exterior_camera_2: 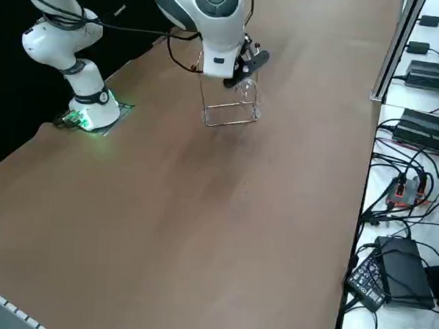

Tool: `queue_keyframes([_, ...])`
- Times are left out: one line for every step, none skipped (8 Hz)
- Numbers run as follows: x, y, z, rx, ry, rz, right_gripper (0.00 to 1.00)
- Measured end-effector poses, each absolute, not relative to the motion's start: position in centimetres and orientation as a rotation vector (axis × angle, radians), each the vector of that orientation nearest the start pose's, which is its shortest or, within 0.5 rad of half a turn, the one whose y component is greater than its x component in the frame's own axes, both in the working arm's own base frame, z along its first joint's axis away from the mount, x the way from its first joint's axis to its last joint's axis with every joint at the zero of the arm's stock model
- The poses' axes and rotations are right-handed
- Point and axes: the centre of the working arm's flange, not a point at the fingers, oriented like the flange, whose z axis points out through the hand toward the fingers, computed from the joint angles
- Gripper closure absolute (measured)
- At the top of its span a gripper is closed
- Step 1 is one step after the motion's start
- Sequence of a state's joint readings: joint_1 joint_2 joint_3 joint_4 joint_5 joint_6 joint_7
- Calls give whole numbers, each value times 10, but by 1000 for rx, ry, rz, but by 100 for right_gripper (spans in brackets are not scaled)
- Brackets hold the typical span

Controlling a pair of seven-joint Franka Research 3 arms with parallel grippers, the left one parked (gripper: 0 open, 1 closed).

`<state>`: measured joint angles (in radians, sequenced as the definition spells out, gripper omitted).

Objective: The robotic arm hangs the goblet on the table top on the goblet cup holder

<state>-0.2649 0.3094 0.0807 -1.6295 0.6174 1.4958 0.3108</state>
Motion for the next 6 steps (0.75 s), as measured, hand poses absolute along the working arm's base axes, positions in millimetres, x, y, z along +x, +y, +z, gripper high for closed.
queue_keyframes([612,-49,439,-2316,758,622,89])
queue_keyframes([618,-49,439,-2292,786,640,89])
queue_keyframes([620,-47,433,-2282,798,663,89])
queue_keyframes([623,-41,425,-2273,817,692,89])
queue_keyframes([625,-34,417,-2253,840,725,89])
queue_keyframes([627,-28,410,-2226,868,757,89])
